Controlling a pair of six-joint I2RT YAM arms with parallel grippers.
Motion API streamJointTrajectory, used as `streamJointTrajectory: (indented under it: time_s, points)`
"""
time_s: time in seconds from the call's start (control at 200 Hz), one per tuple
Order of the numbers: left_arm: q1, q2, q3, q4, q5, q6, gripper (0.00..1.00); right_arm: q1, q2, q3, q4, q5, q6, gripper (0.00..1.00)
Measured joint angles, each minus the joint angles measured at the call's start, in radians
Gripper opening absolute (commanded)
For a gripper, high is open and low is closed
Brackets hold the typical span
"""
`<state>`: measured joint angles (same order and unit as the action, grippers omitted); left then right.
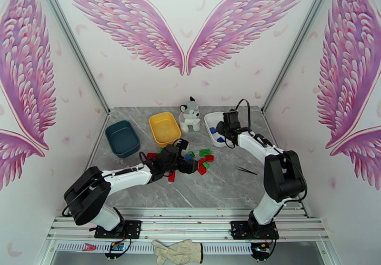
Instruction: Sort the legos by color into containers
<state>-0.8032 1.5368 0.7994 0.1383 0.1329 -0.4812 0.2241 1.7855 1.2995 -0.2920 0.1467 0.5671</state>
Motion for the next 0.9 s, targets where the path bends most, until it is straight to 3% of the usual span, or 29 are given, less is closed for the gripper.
streamJointTrajectory:
  time_s: [0.14, 0.45, 0.635, 0.9]
  points:
    - [0.000, -0.034, 0.000, -0.006, -0.034, 0.008, 0.98, -0.001, 0.014, 0.018, -0.032, -0.006, -0.010, 0.65]
    - [0.012, -0.097, -0.026, -0.009, -0.126, 0.005, 0.98, 0.040, -0.116, -0.081, -0.026, -0.029, -0.035, 0.66]
    - [0.088, -0.173, -0.090, -0.006, -0.159, -0.029, 0.99, 0.188, -0.231, -0.180, 0.002, -0.023, -0.055, 0.70]
    - [0.249, -0.294, -0.198, 0.007, -0.148, -0.115, 0.99, 0.459, -0.243, -0.266, 0.023, 0.020, -0.067, 0.72]
